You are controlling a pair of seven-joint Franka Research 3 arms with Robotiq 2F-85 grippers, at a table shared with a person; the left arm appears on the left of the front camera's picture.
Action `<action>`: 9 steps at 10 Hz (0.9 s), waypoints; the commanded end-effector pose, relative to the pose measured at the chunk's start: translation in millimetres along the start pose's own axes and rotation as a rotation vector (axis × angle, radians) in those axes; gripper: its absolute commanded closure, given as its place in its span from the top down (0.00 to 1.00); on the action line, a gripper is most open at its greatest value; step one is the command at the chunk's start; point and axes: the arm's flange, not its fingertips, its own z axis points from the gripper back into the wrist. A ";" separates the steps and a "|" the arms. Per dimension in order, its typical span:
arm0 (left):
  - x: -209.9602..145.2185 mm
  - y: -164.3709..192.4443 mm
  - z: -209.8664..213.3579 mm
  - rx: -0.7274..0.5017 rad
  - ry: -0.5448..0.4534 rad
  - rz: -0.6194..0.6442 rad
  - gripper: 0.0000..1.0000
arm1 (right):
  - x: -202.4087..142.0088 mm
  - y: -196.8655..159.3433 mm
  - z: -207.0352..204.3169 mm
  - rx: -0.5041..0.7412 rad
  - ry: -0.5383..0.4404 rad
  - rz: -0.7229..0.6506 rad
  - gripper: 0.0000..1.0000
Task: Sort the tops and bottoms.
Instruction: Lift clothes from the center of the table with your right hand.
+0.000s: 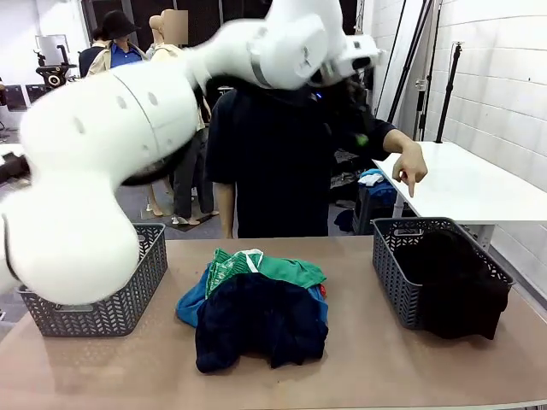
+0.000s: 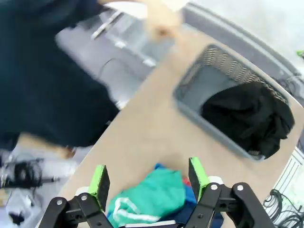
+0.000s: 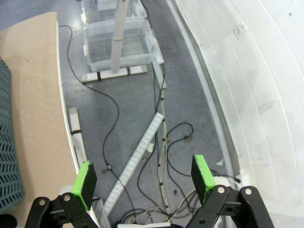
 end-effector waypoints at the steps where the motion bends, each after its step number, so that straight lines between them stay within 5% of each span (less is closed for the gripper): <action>1: -132.6 11.6 29.0 0.165 0.161 0.168 0.87 | -0.4 0.0 -0.1 0.002 0.000 -0.002 1.00; 6: -318.3 77.1 63.7 0.213 0.222 0.600 0.87 | -0.4 0.0 -0.1 0.002 0.000 -0.002 1.00; 9: -359.4 128.0 88.6 0.363 0.159 0.794 0.87 | -0.4 0.0 -0.1 0.002 0.000 -0.002 1.00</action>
